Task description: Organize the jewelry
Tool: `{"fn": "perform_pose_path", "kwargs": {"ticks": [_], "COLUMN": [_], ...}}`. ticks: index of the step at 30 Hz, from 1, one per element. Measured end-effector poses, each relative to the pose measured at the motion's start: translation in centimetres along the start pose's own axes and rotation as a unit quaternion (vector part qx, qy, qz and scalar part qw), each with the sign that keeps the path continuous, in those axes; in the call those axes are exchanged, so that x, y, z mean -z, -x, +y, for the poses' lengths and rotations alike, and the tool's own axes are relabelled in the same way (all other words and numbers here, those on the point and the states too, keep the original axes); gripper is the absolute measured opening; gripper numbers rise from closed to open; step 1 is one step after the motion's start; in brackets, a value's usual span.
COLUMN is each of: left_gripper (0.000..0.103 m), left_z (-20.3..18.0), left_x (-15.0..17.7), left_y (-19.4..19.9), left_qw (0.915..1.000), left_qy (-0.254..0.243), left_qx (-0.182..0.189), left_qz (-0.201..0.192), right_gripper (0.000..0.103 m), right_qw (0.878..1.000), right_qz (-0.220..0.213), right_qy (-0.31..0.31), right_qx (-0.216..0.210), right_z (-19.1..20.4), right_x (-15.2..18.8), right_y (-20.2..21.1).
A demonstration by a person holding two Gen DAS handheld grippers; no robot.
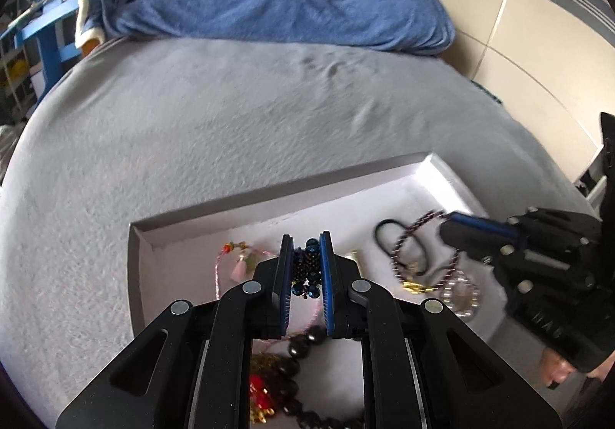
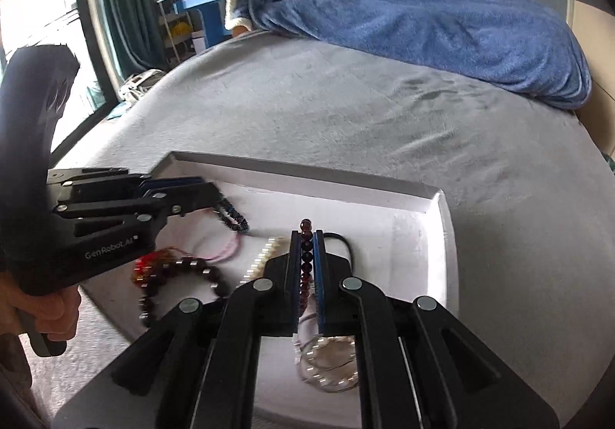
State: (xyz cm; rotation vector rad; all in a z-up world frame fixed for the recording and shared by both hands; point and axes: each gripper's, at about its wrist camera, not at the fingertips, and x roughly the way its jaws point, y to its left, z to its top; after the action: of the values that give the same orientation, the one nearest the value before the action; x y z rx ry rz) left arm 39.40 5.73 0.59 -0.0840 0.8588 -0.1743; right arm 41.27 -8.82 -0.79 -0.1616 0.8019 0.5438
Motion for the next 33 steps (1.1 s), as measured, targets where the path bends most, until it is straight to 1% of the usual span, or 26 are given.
{"fn": "perform_pose_path", "kwargs": {"ticks": [2,5,9,10,11,12,13,14,15,16,17,18,19,20,21,22,24,25,26,28,29,30,32,33], "left_gripper": [0.014,0.014,0.015,0.019,0.028,0.04,0.045,0.053,0.064,0.07,0.077,0.081,0.083,0.089,0.09,0.091,0.094,0.095,0.096,0.098,0.098,0.098,0.098,0.098], "left_z": [0.2,-0.1,-0.7,-0.7,-0.8,-0.8,-1.0,-1.1,-1.3,-1.4,-1.6,-1.8,-1.9,-2.0,-2.2,-2.4,-2.7,-2.8,-2.9,-2.8,-2.8,-2.9,-3.2,-3.3], "left_x": [0.1,0.4,0.4,0.5,0.6,0.7,0.8,0.8,0.9,1.0,1.1,1.2,1.3,1.4,1.6,2.0,2.6,3.0,3.3,4.2,4.9,5.2,6.2,6.6], "left_y": [-0.6,-0.8,-0.6,-0.5,-0.3,-0.1,0.2,0.5,1.1,1.6,2.6,3.4,4.0,4.5,5.4,6.2,7.4,7.9,8.5,9.5,9.9,10.2,10.8,11.0], "left_qw": [0.9999,0.9996,0.9988,0.9986,0.9985,0.9984,0.9981,0.9978,0.9972,0.9967,0.9957,0.9946,0.9936,0.9928,0.9918,0.9906,0.9878,0.9863,0.9849,0.9824,0.981,0.9803,0.9787,0.9778], "left_qy": [0.004,-0.006,-0.021,-0.02,-0.018,-0.019,-0.02,-0.022,-0.025,-0.026,-0.026,-0.026,-0.025,-0.024,-0.023,-0.024,-0.028,-0.026,-0.021,-0.004,0.007,0.012,0.015,0.014], "left_qx": [-0.009,-0.023,-0.044,-0.048,-0.051,-0.054,-0.058,-0.061,-0.066,-0.069,-0.071,-0.075,-0.08,-0.084,-0.087,-0.087,-0.098,-0.104,-0.109,-0.117,-0.121,-0.124,-0.129,-0.131], "left_qz": [0.006,0.012,0.008,0.006,0.003,-0.002,-0.009,-0.016,-0.025,-0.034,-0.052,-0.067,-0.076,-0.081,-0.091,-0.103,-0.117,-0.125,-0.133,-0.146,-0.151,-0.153,-0.159,-0.163], "right_gripper": [0.006,0.006,0.006,0.006,0.007,0.01,0.014,0.024,0.033,0.036,0.042,0.048,0.051,0.06,0.065,0.067,0.075,0.077,0.082,0.084,0.086,0.09,0.093,0.097], "right_qw": [1.0,1.0,1.0,1.0,1.0,1.0,1.0,1.0,1.0,1.0,1.0,0.999,0.999,0.999,0.998,0.998,0.998,0.997,0.997,0.996,0.995,0.994,0.993,0.992], "right_qz": [0.005,0.013,0.019,0.017,0.017,0.015,0.013,0.009,0.004,-0.005,-0.014,-0.02,-0.029,-0.034,-0.039,-0.045,-0.051,-0.056,-0.061,-0.073,-0.079,-0.086,-0.101,-0.111], "right_qy": [-0.005,-0.014,-0.015,-0.014,-0.013,-0.012,-0.013,-0.016,-0.017,-0.017,-0.017,-0.017,-0.021,-0.026,-0.03,-0.035,-0.033,-0.03,-0.031,-0.038,-0.043,-0.048,-0.055,-0.055], "right_qx": [0.004,0.01,0.019,0.021,0.022,0.023,0.023,0.023,0.022,0.021,0.023,0.024,0.027,0.028,0.028,0.026,0.029,0.032,0.033,0.036,0.036,0.036,0.038,0.04], "right_z": [-0.7,-1.2,-1.6,-1.7,-1.7,-1.7,-1.7,-1.7,-1.7,-1.6,-1.6,-1.6,-1.7,-1.8,-1.9,-1.9,-1.8,-1.6,-1.5,-1.5,-1.5,-1.3,-1.1,-0.7], "right_x": [0.2,0.5,1.0,1.1,1.1,1.1,1.1,1.1,1.1,1.2,1.3,1.4,1.6,1.8,2.0,2.3,2.8,3.1,3.3,4.0,4.3,4.8,5.5,6.0], "right_y": [-0.3,-0.9,-1.1,-1.1,-1.0,-0.9,-0.7,-0.4,-0.1,0.4,1.0,1.4,2.1,2.5,2.9,3.5,4.2,4.7,5.1,5.9,6.3,6.7,7.4,7.9]}}
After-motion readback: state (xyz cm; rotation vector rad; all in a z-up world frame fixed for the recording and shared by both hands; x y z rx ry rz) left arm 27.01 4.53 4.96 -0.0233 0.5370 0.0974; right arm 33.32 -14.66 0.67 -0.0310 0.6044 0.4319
